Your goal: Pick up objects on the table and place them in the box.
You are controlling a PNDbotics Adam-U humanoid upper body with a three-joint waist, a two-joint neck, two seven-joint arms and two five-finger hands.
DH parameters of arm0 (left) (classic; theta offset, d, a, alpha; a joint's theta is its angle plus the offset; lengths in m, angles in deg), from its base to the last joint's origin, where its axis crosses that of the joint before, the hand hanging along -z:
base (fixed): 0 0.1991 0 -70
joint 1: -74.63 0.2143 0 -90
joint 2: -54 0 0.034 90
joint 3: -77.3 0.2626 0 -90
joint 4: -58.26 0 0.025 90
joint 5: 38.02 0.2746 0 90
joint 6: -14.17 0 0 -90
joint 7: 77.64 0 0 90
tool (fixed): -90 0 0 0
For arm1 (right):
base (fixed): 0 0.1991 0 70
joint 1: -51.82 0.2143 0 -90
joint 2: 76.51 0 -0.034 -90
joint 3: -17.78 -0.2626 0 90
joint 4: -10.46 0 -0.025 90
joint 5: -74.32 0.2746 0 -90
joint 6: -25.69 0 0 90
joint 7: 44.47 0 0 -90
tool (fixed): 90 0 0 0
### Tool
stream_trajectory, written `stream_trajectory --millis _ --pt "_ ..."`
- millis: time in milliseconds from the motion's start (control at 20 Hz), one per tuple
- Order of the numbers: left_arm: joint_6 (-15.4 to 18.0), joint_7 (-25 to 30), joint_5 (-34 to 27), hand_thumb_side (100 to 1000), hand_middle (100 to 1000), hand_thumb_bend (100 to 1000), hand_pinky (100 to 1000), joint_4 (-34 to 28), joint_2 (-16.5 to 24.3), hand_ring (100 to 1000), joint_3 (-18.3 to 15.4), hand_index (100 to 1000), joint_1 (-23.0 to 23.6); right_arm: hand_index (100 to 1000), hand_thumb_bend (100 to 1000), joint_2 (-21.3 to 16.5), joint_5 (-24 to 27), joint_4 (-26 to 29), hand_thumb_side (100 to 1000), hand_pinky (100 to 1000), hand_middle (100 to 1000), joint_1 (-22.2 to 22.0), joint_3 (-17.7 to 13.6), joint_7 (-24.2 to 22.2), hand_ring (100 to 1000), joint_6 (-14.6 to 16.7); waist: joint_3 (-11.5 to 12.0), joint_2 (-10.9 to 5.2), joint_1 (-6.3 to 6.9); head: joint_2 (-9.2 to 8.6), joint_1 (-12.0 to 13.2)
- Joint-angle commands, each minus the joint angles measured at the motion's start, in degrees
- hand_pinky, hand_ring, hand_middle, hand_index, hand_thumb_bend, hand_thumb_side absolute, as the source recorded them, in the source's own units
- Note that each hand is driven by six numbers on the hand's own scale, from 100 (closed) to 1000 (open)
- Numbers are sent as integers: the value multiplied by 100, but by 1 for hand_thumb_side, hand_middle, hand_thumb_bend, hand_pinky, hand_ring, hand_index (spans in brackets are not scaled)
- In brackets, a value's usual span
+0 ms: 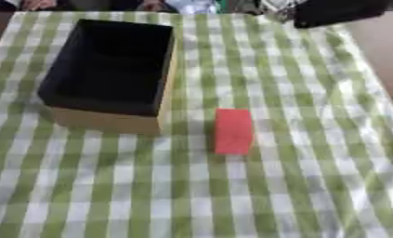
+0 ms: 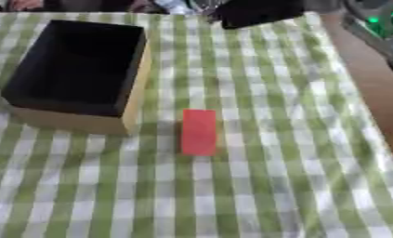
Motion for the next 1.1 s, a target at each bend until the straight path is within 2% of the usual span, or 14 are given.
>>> stream_trajectory --millis 50,550,800,1100 --pt "5 35 -27 796 699 100 640 -89 130 738 12 640 -18 934 100 120 -166 64 828 810 791 203 110 -206 892 -169 -7 -207 -77 -60 22" --pt "12 43 -60 795 701 100 639 -89 95 739 18 639 -7 944 100 664 -591 64 881 815 783 417 452 -640 891 -614 10 -196 -68 -96 11" --pt "13 52 -80 795 701 100 639 -89 86 739 23 639 -5 952 100 749 -632 64 882 825 786 331 523 -832 901 -643 28 -180 -62 -104 11" --pt "10 63 -85 795 701 100 639 -89 94 740 24 639 -8 981 100 618 -385 64 881 866 812 209 464 -1019 949 -497 21 -169 -59 -116 33"
